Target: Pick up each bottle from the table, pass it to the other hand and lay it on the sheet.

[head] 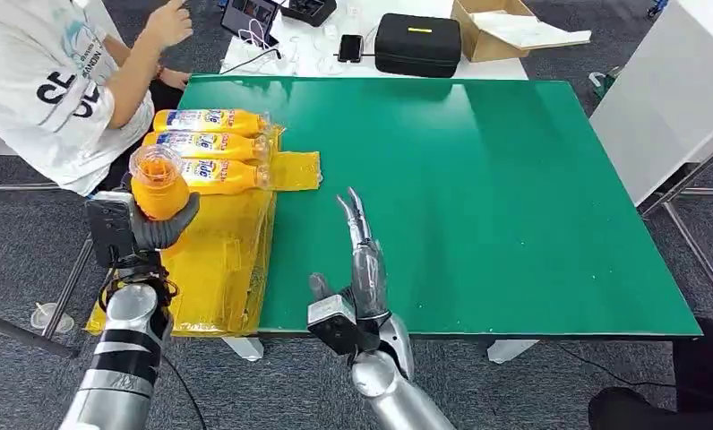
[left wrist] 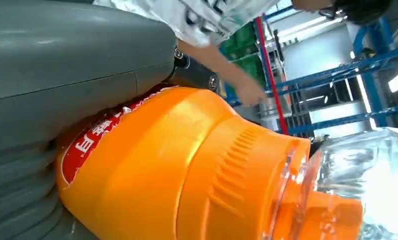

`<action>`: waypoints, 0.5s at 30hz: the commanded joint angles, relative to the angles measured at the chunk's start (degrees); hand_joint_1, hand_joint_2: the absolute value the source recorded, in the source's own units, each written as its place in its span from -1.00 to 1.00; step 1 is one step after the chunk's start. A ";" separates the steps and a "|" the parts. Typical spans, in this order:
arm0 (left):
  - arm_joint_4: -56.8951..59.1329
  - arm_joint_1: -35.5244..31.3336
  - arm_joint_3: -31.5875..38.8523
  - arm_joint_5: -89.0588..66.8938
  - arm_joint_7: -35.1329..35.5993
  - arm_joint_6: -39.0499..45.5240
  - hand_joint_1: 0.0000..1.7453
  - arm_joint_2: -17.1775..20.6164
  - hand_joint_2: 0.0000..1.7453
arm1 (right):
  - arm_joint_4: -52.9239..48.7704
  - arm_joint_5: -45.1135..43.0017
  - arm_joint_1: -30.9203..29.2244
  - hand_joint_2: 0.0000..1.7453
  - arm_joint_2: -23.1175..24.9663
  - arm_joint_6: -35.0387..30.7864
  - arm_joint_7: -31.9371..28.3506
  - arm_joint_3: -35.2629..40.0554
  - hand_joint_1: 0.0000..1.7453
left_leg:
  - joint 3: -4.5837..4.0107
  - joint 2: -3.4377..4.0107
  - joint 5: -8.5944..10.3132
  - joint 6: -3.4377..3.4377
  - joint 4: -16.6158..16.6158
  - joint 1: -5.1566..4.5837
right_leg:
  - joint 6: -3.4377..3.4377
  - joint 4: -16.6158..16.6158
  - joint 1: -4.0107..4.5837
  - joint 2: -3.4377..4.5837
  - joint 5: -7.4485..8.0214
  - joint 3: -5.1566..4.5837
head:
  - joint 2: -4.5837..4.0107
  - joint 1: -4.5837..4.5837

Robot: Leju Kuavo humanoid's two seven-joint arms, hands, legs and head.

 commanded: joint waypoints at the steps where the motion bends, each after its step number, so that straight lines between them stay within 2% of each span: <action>1: 14.78 -8.74 -6.59 -26.88 4.07 14.22 1.00 5.53 1.00 | -5.19 -6.19 0.30 -1.00 -1.61 -0.87 -3.11 -1.10 -1.00 | 0.16 -0.02 -0.02 0.03 -0.04 -0.01 | -0.07 -0.02 0.02 -0.09 -0.04 0.16 | 0.00 0.00; 3: 23.05 -12.39 -12.24 -40.06 8.96 16.20 1.00 8.44 1.00 | -6.69 -7.91 0.27 -1.00 -2.12 -0.57 -3.81 -0.98 -1.00 | 0.23 -0.07 -0.03 0.03 -0.03 0.01 | -0.09 -0.01 0.04 -0.15 -0.08 0.25 | 0.00 0.00; 6: 32.75 -15.78 -18.56 -50.83 9.90 13.96 1.00 10.52 1.00 | -8.64 -8.63 0.40 -1.00 -3.30 -0.16 -4.26 -0.13 -1.00 | 0.21 -0.14 0.01 0.03 -0.05 0.00 | -0.07 -0.02 0.02 -0.19 -0.06 0.22 | 0.02 0.00; 10: 34.12 -15.87 -19.43 -51.99 9.79 13.37 1.00 10.92 1.00 | -8.73 -8.81 0.47 -1.00 -3.52 0.31 -4.19 0.14 -1.00 | 0.39 0.11 -0.06 0.07 -0.07 0.00 | -0.08 -0.08 0.04 0.02 -0.06 0.36 | 0.00 0.00; 13: 34.11 -15.95 -19.45 -52.00 9.83 13.29 1.00 10.74 1.00 | -8.59 -8.80 0.54 -1.00 -3.48 0.32 -4.19 0.23 -1.00 | 0.17 0.16 -0.03 0.03 -0.01 0.02 | -0.06 -0.02 0.04 0.13 0.01 0.11 | 0.00 0.00; 14: 34.11 -15.95 -19.45 -52.00 9.83 13.29 1.00 10.74 1.00 | -8.59 -8.80 0.54 -1.00 -3.48 0.32 -4.19 0.23 -1.00 | 0.54 0.19 -0.19 0.09 -0.01 0.04 | -0.13 -0.04 0.09 0.09 -0.14 0.49 | 0.00 0.00; 15: 34.11 -15.95 -19.45 -52.00 9.83 13.29 1.00 10.74 1.00 | -8.59 -8.80 0.54 -1.00 -3.48 0.32 -4.19 0.23 -1.00 | 0.25 0.11 -0.06 0.04 -0.02 0.01 | -0.08 -0.02 0.04 0.07 -0.04 0.20 | 0.00 -0.02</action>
